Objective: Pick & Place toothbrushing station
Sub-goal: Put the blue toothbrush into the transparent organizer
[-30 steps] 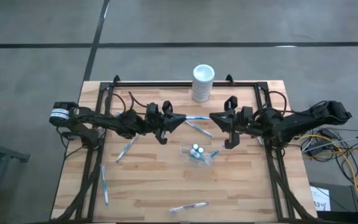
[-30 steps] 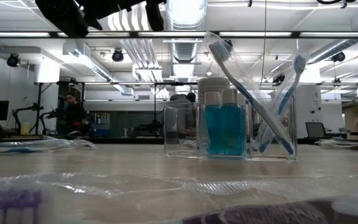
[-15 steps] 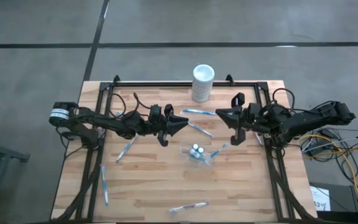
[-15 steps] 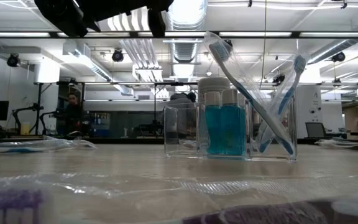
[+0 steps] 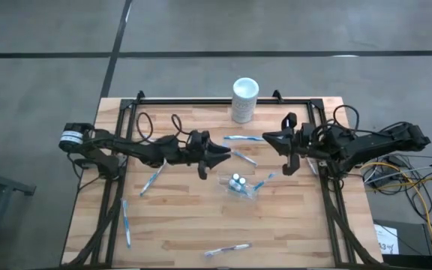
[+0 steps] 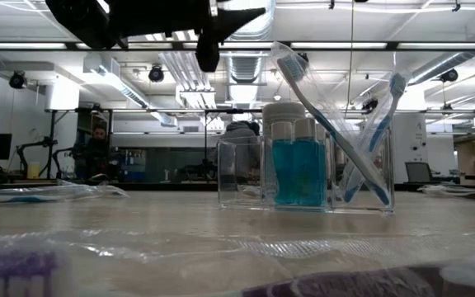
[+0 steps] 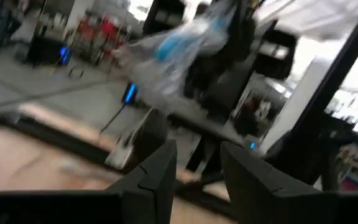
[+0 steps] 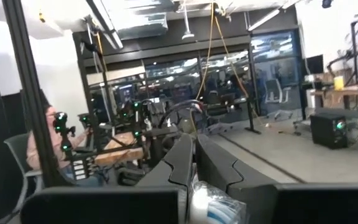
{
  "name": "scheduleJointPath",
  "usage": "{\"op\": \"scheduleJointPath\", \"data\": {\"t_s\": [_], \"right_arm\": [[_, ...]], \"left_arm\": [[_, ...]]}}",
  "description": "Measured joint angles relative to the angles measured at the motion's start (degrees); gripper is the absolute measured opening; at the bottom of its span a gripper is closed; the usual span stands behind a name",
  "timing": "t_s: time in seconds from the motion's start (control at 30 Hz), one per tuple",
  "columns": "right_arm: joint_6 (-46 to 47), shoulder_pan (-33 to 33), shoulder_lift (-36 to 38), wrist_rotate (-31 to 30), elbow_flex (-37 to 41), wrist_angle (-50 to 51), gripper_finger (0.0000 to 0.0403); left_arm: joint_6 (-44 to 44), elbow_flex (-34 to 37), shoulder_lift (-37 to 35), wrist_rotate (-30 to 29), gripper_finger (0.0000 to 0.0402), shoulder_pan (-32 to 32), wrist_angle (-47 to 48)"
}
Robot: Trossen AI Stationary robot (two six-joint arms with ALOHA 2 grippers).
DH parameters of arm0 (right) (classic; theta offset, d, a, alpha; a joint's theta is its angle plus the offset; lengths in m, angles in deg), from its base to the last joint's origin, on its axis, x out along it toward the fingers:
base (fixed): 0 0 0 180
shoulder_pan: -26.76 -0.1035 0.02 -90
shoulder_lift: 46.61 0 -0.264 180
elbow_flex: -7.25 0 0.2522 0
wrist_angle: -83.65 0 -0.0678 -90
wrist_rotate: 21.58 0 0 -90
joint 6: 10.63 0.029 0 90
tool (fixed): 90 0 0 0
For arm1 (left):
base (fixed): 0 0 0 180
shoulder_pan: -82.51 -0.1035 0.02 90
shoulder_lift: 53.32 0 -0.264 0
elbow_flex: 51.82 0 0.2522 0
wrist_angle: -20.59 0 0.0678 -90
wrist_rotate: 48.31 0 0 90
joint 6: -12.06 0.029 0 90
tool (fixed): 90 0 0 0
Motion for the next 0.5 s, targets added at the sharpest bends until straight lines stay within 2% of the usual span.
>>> {"op": "scheduleJointPath", "data": {"t_s": [0.4, 0.5], "right_arm": [[9.50, -0.01, 8.01, 0.89, -0.11, 15.23, 0.0013], [11.26, -0.01, 9.19, 1.70, -2.92, 23.39, 0.0013]], "left_arm": [[2.17, 0.00, -0.14, 0.13, 0.0131, -0.11, 6.34], [2.78, 0.00, -0.33, 0.10, 0.0131, -0.13, 8.30]]}}
